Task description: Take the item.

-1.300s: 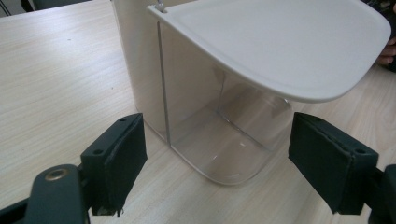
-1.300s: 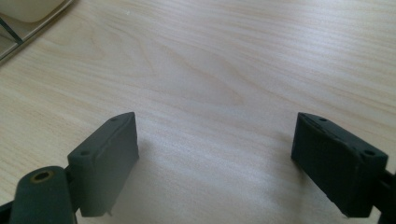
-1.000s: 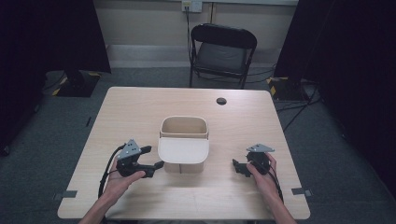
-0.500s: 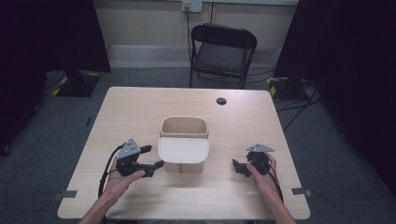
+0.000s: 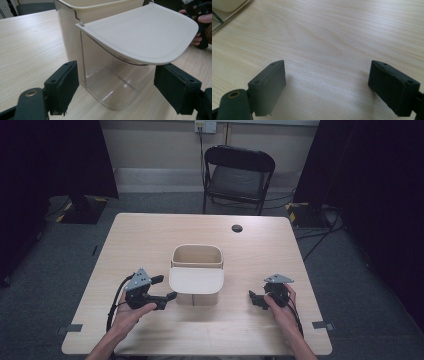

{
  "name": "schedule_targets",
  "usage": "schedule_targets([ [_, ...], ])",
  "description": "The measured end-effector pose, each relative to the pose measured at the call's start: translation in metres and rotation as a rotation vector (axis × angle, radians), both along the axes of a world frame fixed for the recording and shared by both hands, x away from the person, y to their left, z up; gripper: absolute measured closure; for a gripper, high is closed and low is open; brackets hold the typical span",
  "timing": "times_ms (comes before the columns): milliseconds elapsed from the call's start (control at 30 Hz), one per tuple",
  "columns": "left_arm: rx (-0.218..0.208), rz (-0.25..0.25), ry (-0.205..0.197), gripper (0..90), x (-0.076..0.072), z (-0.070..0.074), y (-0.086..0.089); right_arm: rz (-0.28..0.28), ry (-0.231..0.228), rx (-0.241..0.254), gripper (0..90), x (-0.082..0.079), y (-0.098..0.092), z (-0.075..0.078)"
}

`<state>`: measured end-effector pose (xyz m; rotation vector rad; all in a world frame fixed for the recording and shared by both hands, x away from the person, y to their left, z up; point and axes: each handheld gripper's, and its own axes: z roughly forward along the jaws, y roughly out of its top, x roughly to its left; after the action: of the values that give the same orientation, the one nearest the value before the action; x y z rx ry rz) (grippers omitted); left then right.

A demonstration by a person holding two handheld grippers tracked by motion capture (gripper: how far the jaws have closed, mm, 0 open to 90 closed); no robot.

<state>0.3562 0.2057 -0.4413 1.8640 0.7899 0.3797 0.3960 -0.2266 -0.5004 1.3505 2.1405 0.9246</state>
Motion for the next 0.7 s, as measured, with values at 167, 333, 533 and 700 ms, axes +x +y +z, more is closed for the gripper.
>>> schedule_targets([
  [167, -0.012, 0.006, -0.015, 20.3, -0.001, 0.0036, -0.0015, 0.0, 0.0, 0.0, 13.9, 0.0, 0.0, 0.0],
  [333, -0.009, 0.001, -0.024, 21.5, -0.0016, 0.0062, -0.0024, 0.0, 0.0, 0.0, 13.9, 0.0, 0.0, 0.0],
  [533, -0.011, -0.005, -0.029, 19.8, -0.0019, 0.0075, -0.0038, 0.0, 0.0, 0.0, 13.9, 0.0, 0.0, 0.0],
  [700, -0.013, -0.008, -0.037, 18.0, -0.0015, 0.0082, -0.0045, 0.0, 0.0, 0.0, 13.9, 0.0, 0.0, 0.0],
])
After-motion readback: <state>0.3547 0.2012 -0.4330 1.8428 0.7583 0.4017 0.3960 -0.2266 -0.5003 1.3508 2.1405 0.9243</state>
